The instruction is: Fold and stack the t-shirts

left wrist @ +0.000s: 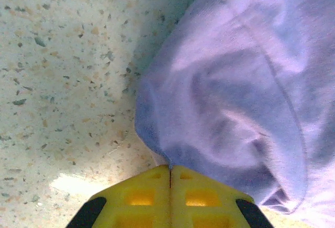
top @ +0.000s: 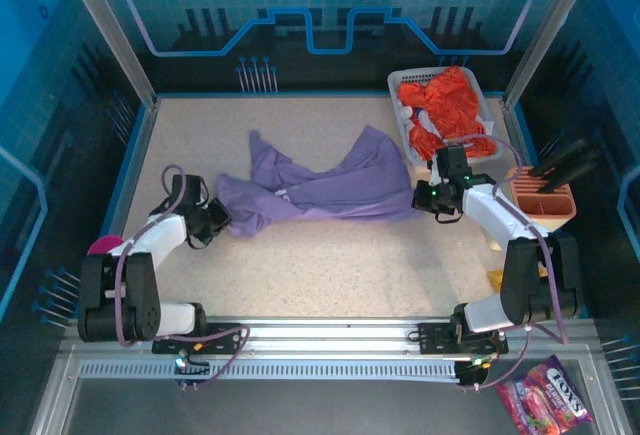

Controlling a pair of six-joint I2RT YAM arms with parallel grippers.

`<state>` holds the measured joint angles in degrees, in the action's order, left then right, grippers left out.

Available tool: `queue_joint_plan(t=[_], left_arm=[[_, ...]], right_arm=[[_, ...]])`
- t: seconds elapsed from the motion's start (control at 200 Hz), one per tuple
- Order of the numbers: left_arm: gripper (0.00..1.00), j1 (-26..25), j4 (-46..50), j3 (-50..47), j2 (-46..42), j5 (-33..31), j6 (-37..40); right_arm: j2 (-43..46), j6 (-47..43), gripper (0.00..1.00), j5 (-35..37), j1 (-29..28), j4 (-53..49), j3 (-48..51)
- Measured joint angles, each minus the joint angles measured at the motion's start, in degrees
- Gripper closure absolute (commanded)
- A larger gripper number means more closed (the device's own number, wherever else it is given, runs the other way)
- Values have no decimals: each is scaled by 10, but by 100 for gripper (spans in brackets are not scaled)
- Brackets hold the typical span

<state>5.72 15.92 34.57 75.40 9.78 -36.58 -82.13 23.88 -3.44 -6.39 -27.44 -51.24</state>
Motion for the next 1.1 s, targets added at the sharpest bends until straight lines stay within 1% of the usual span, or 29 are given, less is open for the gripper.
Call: queue_joint_plan(t=[0.155,0.23,0.315,0.375,0.455,0.52,0.68,0.92,0.961,0.991,1.031,1.096], left_arm=[[100,0,45,25,-32,4,5],[100,0,86,62,-50,13,5],[100,-2,141,125,-87,16,7],[100,-3,189,192,-113,15,13],[100,-3,247,314,-126,11,27],[100,-3,274,403,-131,10,35],[100,-3,342,577,-131,4,47],[100,-3,404,823,-79,-17,73],[100,-3,410,857,-68,-23,80],[100,-3,415,882,-58,-28,84],[100,-2,421,912,-46,-31,87],[100,-2,428,957,-25,-31,92]], right_arm=[[12,0,100,-1,1,-12,-10],[24,-2,100,-4,1,-31,-26],[47,-7,100,-8,1,-58,-58],[70,-11,100,-14,1,-74,-84],[108,-17,100,-22,1,-89,-116],[142,-22,100,-31,1,-96,-146],[202,-32,100,-50,1,-90,-221],[264,-36,99,-117,1,-27,-266],[269,-36,96,-118,1,-20,-274],[271,-36,96,-115,1,-16,-282],[269,-36,100,-106,1,-16,-295],[256,-34,100,-97,1,-24,-329]])
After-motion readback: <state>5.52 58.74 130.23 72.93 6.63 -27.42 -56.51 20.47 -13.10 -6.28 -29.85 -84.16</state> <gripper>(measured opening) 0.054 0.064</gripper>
